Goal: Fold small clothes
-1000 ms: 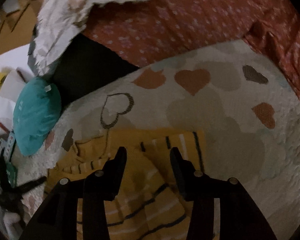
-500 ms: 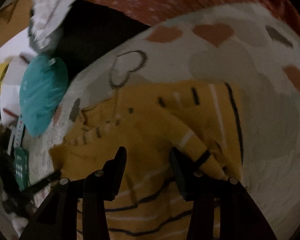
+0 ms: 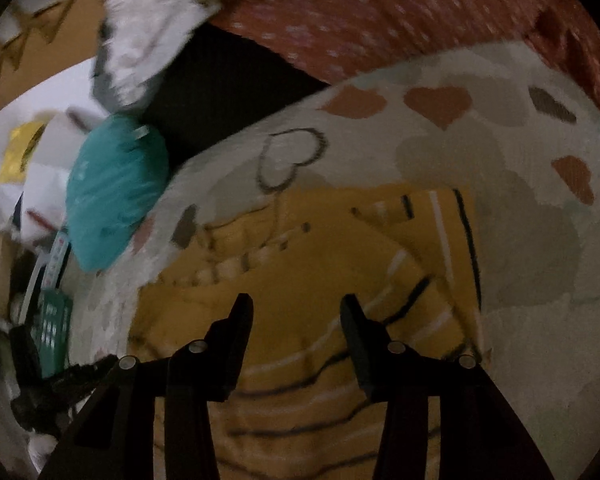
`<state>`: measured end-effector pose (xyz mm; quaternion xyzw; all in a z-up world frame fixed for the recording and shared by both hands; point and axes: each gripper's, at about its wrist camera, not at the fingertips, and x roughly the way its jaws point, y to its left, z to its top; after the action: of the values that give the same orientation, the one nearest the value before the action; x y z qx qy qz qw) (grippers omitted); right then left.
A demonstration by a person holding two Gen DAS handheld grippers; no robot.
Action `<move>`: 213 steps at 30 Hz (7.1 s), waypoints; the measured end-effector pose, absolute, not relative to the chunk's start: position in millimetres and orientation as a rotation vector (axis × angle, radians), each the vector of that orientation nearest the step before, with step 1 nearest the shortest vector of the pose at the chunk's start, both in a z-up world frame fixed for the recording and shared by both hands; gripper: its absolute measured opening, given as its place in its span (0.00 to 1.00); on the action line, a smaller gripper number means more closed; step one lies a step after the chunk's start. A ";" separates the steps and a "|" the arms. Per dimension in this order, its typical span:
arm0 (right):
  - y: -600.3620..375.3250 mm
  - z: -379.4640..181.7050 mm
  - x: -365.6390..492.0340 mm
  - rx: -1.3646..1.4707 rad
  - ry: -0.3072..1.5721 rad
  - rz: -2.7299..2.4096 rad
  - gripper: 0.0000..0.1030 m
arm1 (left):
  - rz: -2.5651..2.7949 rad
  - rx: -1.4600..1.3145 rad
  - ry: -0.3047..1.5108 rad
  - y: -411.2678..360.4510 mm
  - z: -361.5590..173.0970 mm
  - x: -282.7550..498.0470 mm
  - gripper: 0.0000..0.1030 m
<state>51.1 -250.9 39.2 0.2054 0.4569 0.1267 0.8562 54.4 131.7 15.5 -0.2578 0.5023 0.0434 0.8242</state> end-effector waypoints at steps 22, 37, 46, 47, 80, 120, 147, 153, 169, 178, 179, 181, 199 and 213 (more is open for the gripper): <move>-20.3 40.2 65.9 0.258 1.310 0.552 0.64 | 0.040 -0.814 1.094 161.3 -13.0 -21.6 0.56; 47.0 -0.2 105.5 0.036 1.362 0.420 0.69 | 0.044 -0.816 1.147 148.2 -28.3 -16.2 0.56; 87.1 -19.6 108.7 -0.184 1.401 0.400 0.81 | 0.054 -0.832 1.164 142.4 -37.4 -12.4 0.61; 90.7 -21.5 107.5 -0.221 1.402 0.398 0.81 | 0.051 -0.832 1.168 141.2 -38.8 -11.9 0.61; -203.2 79.8 69.9 0.247 1.043 0.409 0.11 | -0.520 -0.663 1.144 -83.4 15.5 22.3 0.14; -329.6 5.2 52.2 0.114 1.216 0.063 0.11 | -0.420 -0.427 1.165 -53.8 -17.3 35.4 0.24; -359.5 5.7 98.3 0.527 1.025 0.040 0.13 | -0.351 -0.160 1.197 -87.0 -19.8 24.3 0.40; -350.9 47.4 54.8 0.444 0.937 0.093 0.14 | -0.381 -0.337 1.186 -58.8 -2.8 17.5 0.39; -342.0 -12.0 -66.7 0.264 1.196 0.037 0.41 | -0.320 -0.017 1.201 -94.6 -15.9 -8.0 0.47; -356.0 -11.6 -98.2 0.344 1.212 0.017 0.47 | -0.316 -0.027 1.120 -90.1 5.9 -22.3 0.46; -358.3 -7.8 -99.7 0.357 1.190 0.015 0.47 | -0.311 -0.027 1.096 -87.9 11.5 -24.5 0.46; -365.2 3.1 -100.9 0.393 1.133 0.014 0.47 | -0.296 -0.023 1.066 -82.1 18.7 -26.4 0.46; -354.9 16.0 7.6 0.361 1.072 0.093 0.74 | -0.203 -0.141 1.038 -56.2 29.3 17.1 0.46; -353.3 -21.3 42.9 0.441 1.103 0.130 0.85 | -0.133 -0.139 1.036 -51.5 23.0 56.7 0.47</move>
<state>42.9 -353.3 -21.3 0.2074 0.5193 0.0611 0.8268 56.7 -51.5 23.0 -0.0663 0.4942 -0.0634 0.8645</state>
